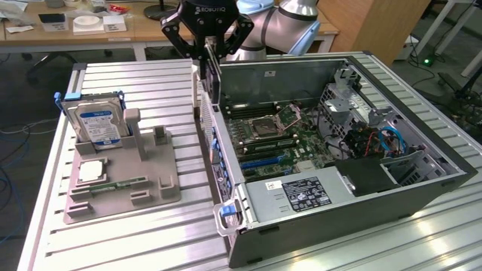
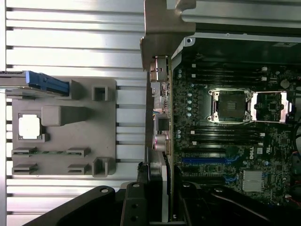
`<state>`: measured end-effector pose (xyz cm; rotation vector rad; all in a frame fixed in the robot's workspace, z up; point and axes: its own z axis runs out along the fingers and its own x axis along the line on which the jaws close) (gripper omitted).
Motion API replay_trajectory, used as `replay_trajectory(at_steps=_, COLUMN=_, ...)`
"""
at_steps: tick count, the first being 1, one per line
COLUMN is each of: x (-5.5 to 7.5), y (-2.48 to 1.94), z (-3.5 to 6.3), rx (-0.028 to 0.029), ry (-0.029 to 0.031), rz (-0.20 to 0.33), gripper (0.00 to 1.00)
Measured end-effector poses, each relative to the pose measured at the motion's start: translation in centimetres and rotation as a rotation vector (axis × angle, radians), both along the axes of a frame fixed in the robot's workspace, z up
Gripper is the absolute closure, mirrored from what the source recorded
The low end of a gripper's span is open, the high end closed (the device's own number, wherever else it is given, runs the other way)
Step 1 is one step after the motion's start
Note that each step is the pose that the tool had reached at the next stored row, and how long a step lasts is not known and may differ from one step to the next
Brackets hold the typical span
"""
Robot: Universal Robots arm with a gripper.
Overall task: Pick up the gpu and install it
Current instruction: 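Pick up the gpu and move the gpu toward the slot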
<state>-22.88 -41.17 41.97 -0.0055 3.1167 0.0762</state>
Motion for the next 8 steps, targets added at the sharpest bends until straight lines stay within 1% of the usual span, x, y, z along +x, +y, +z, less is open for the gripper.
replay_trajectory(at_steps=8, x=0.50, y=0.00, z=0.00, rx=0.0000, ry=0.0000, rz=0.000, gripper=0.72)
